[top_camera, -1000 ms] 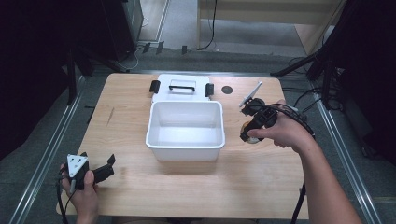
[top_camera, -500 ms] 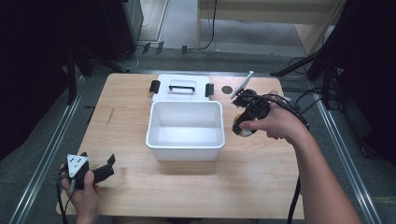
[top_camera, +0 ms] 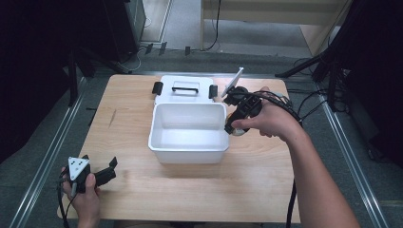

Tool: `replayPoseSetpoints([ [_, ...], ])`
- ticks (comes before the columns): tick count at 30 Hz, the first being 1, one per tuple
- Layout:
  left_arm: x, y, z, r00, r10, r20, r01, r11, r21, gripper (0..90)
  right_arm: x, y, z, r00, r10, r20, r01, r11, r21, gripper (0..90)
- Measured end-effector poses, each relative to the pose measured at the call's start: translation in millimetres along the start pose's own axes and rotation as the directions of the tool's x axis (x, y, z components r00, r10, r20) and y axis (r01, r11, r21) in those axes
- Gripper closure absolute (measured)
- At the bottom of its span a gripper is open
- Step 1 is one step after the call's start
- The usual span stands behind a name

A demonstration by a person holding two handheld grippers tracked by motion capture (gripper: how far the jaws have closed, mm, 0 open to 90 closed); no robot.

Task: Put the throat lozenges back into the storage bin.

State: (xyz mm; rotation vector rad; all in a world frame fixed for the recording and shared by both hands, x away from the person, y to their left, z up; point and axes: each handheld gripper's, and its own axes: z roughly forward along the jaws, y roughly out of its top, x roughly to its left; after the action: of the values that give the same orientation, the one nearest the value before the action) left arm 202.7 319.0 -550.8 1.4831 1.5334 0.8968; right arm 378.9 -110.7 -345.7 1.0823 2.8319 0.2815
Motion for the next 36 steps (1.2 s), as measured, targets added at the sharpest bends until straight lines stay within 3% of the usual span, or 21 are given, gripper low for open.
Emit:
replayPoseSetpoints([
  [20, 0.0, 0.0, 0.0, 1.0, 0.0, 0.001, 0.0, 1.0, -0.001, 0.0, 22.2, 25.4, 7.5, 0.997, -0.078, -0.008, 0.077, 0.997, -0.015, 20.7],
  [36, 0.3, 0.1, 0.3, 1.0, -0.003, 0.002, 0.003, 1.0, -0.002, 0.0, 30.5, 36.1, 21.1, 0.9824, -0.187, -0.002, 0.187, 0.982, -0.041, 20.7],
])
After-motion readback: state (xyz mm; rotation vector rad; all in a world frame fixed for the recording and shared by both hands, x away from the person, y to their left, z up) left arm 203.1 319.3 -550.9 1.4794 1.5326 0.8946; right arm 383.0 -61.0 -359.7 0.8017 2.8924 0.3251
